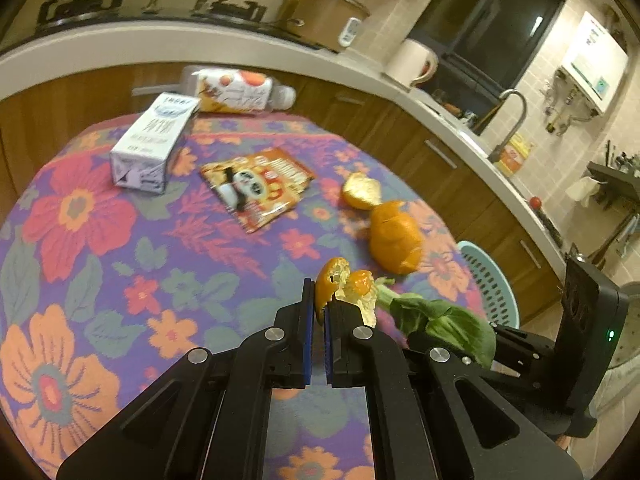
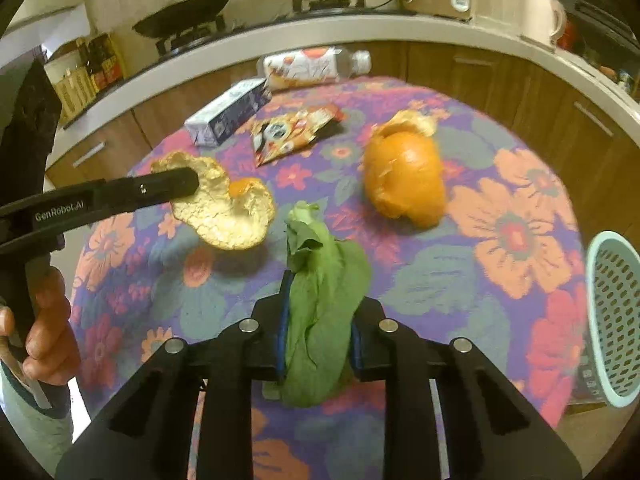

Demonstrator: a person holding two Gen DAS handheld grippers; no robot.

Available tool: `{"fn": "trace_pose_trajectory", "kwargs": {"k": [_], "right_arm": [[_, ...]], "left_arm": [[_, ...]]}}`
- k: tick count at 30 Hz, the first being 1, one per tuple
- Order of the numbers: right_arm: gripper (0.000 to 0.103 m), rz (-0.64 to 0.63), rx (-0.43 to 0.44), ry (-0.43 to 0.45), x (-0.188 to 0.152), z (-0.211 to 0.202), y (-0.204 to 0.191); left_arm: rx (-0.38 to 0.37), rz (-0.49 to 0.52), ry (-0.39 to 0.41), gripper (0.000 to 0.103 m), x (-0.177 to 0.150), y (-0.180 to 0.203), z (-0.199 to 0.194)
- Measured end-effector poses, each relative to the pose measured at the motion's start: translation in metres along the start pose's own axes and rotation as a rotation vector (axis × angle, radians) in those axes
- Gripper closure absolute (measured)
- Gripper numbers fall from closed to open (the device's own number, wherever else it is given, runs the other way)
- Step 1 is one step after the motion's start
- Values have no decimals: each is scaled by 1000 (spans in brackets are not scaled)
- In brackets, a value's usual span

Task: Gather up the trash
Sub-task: 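Carry peel and bok choy over the blue basket and open both tools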

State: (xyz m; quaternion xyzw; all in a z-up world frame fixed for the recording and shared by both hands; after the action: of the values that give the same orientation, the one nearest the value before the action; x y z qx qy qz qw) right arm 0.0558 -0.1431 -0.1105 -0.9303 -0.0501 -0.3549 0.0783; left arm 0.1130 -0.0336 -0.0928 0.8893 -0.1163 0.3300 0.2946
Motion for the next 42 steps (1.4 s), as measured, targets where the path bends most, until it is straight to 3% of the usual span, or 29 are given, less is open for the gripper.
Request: {"fn": "trace_pose_trajectory", "kwargs": {"k": [9, 15, 23, 30, 35, 42], "right_arm": [[84, 102, -59, 114, 10, -56, 65], [84, 214, -140, 184, 8, -93, 145], [84, 395, -275, 230, -22, -124, 267], [84, 598, -365, 169, -70, -105, 369], [84, 702, -387, 90, -102, -77, 409], [84, 755, -398, 34, -120, -57, 428]], "left_arm": [[-55, 116, 9, 101, 12, 68, 7], [-102, 230, -17, 101, 19, 140, 37], [-197, 343, -98, 101, 12, 253, 115], [-243, 451, -213, 101, -16, 335, 201], [-210, 488, -291, 101, -45, 351, 257], [-175, 464, -385, 101, -67, 341, 303]]}}
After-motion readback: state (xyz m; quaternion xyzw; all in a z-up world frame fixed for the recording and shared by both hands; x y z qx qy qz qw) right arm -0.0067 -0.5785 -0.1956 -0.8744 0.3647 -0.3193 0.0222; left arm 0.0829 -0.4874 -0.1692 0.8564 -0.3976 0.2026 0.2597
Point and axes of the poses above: each gripper's, at about its wrist camera, not at the fingertips, and z roughly the way its jaws point, y to its right, x to its top, the point moved 9 cm from there along z, roughly the way its jaws point, and after that the axes turned 2 degrees about -x, right-handed, at the moved point
